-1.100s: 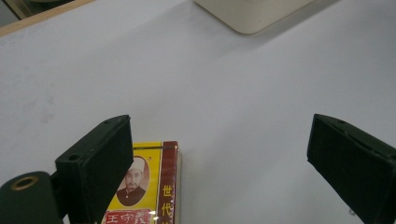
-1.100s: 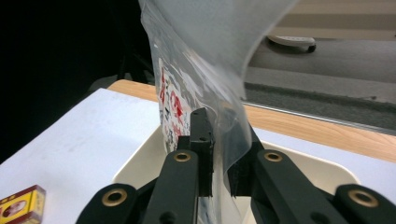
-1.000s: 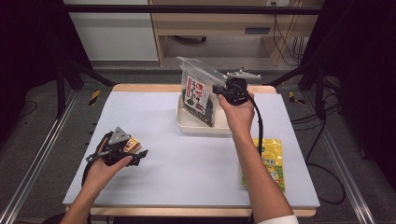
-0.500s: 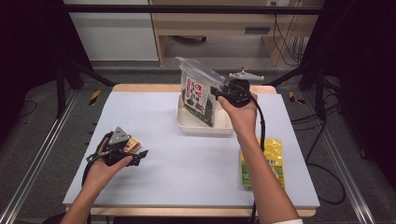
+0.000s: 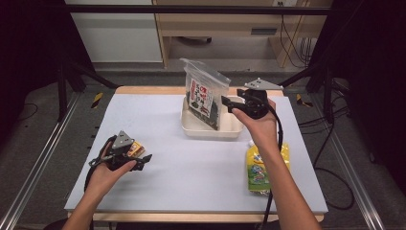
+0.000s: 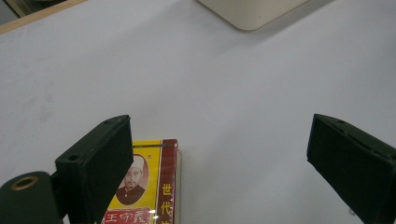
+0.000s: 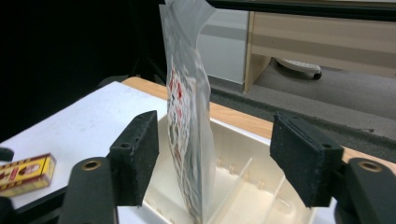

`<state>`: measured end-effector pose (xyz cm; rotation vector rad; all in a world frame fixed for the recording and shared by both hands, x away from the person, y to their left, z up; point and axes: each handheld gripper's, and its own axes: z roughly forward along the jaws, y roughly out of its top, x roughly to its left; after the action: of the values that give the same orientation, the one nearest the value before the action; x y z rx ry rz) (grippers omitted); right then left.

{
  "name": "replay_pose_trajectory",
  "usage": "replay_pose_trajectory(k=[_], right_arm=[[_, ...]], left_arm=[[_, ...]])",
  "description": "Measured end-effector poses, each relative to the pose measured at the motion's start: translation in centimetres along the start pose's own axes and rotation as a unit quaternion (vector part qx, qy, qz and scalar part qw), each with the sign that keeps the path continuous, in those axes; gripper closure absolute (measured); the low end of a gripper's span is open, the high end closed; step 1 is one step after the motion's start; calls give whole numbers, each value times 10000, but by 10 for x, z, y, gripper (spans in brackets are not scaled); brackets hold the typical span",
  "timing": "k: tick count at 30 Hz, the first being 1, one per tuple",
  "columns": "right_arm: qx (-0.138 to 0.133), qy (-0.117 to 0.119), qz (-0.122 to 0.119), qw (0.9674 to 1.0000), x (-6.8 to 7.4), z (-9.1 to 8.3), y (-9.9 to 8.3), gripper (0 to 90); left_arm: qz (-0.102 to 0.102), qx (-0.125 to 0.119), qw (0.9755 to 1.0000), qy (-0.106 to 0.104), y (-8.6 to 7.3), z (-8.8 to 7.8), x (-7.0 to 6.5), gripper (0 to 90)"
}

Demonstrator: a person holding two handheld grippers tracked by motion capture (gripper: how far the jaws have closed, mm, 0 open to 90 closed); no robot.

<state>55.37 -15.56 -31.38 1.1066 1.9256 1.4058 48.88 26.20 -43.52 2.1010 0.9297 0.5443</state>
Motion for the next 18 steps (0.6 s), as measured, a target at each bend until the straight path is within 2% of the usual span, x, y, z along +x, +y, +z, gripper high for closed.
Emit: replay_pose_trajectory(k=[3, 10, 15, 16, 17, 18], right_arm=[[139, 2, -45, 9999, -3, -8, -4, 288], [271, -23, -174, 9995, -10, -25, -14, 258], [457, -73, -259, 9986, -20, -40, -26, 239], [533, -123, -270, 9981, -27, -45, -32, 236], [533, -123, -270, 9981, -27, -45, -32, 236], [591, -191, -183, 9979, -36, -50, -39, 230]], left_arm=[[19, 11, 10000, 12, 0, 0, -1, 70], [33, 31, 10000, 9, 0, 1, -1, 70], [62, 27, 10000, 14, 0, 0, -2, 73], [70, 23, 10000, 15, 0, 0, -2, 73], [70, 23, 10000, 15, 0, 0, -2, 73], [71, 26, 10000, 14, 0, 0, -3, 73]])
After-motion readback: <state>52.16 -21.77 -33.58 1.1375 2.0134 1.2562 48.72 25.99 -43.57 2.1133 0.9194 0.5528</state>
